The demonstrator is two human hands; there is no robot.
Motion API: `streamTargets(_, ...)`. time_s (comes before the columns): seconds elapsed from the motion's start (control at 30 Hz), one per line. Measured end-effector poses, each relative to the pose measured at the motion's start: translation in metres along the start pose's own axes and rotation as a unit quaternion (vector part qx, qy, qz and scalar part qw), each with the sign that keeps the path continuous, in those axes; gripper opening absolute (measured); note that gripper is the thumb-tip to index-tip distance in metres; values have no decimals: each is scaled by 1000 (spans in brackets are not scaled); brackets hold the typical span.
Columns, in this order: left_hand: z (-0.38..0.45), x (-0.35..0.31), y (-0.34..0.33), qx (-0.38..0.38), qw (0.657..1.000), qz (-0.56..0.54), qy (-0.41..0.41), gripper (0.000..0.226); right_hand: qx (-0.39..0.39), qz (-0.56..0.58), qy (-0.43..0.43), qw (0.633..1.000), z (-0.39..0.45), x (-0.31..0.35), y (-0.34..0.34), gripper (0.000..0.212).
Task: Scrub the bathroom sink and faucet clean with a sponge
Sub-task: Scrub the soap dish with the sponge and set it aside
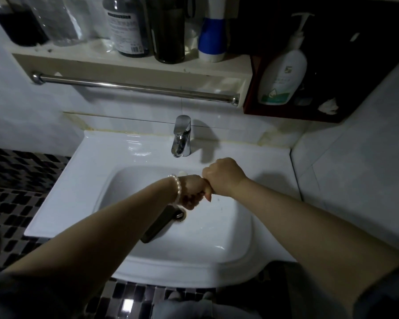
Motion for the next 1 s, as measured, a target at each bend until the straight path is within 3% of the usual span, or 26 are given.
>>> streamTargets(0.07,1,-13,11,-92,985,135,-55,5,121,29,-46,991,-2,-1,-28,23)
streamTargets(0.1,2,-18,14,-122,965,216,-82,18,157,45,-74,984,-4,-2,-36,22)
streamTargets(0.13,3,-22,16,-159,932,310,-103,31,179,68,-100,977,-6,-3,-40,18)
streamTargets(0.2,-8,-35,17,-267,831,453,-182,45,240,145,-132,951,-10,-4,-51,11)
streamTargets(0.27,-20,-41,6,-317,757,503,-271,43,322,253,-141,901,-15,0,-60,19)
streamTargets(0.3,-22,-39,0,-316,738,513,-303,41,363,310,-150,866,-18,1,-65,16)
streamTargets(0.33,-22,-35,-4,-307,732,516,-322,39,398,363,-164,826,-22,1,-67,16)
streamTargets(0.4,-21,-29,-3,-289,755,488,-329,34,441,455,-205,746,-29,2,-71,31)
streamTargets(0.53,-17,-30,10,-238,818,437,-289,22,461,487,-183,719,-29,13,-70,40)
streamTargets(0.67,-5,-23,19,-146,889,385,-199,11,458,459,-155,746,-22,17,-65,41)
streamTargets(0.73,-2,-25,19,-136,879,422,-177,17,427,393,-136,803,-15,14,-61,34)
streamTargets(0.83,2,-30,20,-156,840,492,-167,28,314,264,-143,901,-1,7,-52,25)
streamTargets(1.0,6,-28,29,-218,850,460,-135,33,185,172,-171,952,2,1,-40,23)
Point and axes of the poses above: each hand's wrist, its own z-axis towards the middle knuckle, its own y-axis out of the back of the hand, x = y × z, the point moved 8 cm from there along z, towards the middle knuckle, and after that the axes turned 8 degrees about -z, right-handed, at the moved point
